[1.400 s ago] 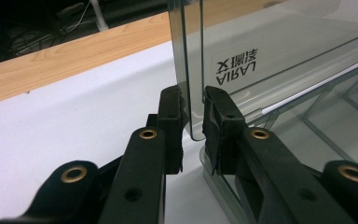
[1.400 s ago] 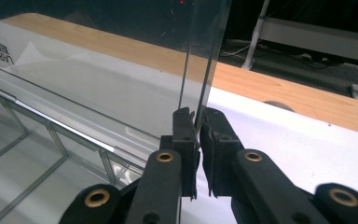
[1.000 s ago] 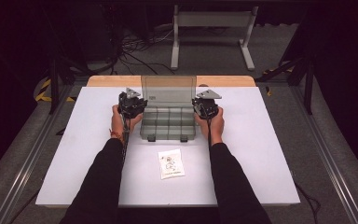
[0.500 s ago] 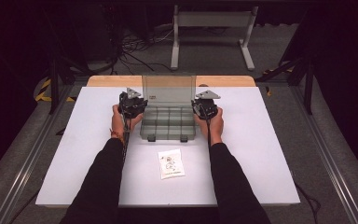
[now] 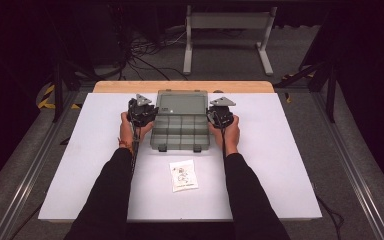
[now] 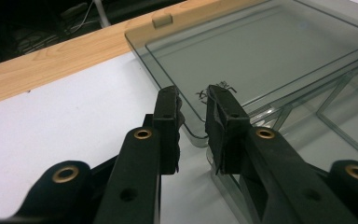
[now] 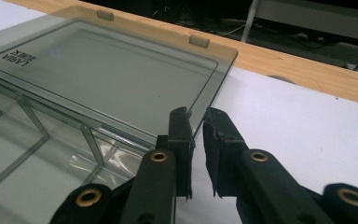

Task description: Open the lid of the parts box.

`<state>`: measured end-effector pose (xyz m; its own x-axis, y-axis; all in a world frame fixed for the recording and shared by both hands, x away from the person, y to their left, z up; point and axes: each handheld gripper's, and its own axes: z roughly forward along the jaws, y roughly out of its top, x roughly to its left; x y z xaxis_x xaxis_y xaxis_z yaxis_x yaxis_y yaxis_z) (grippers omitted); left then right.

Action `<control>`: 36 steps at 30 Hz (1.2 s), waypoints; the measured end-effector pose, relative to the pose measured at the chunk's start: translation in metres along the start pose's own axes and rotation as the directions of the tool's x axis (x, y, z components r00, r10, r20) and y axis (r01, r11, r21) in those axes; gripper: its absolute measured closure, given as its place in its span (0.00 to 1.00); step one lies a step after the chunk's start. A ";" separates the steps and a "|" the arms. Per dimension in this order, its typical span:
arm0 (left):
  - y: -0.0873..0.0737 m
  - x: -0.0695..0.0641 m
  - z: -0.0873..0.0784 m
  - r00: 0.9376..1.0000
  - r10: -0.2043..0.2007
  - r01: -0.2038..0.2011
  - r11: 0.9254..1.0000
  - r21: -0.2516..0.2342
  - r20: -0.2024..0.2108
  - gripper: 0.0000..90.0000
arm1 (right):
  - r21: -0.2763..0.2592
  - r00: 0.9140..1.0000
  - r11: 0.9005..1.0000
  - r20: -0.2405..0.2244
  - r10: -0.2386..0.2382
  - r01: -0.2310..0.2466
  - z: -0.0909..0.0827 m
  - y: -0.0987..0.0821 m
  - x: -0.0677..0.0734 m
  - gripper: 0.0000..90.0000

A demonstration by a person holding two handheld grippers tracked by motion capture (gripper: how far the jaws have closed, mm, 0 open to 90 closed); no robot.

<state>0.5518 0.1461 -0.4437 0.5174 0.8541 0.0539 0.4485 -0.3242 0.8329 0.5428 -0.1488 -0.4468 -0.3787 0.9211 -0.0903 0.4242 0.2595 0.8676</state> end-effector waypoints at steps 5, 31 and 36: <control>0.002 0.001 -0.002 1.000 0.026 -0.026 1.000 0.010 0.002 0.83 | 0.015 1.000 1.000 0.003 -0.021 0.021 -0.001 0.002 0.000 0.89; 0.010 -0.004 -0.065 0.983 0.168 -0.163 0.984 -0.065 0.078 0.78 | -0.050 0.991 0.994 -0.094 -0.097 0.093 -0.050 0.015 0.008 0.87; 0.008 -0.006 -0.077 0.977 0.192 -0.184 0.979 -0.087 0.089 0.77 | -0.070 0.987 0.993 -0.118 -0.107 0.099 -0.062 0.016 0.009 0.86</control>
<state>0.4965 0.1696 -0.3953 0.6563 0.7365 0.1638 0.2804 -0.4397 0.8533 0.4958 -0.1544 -0.4034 -0.5167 0.8471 -0.1243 0.3257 0.3288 0.8865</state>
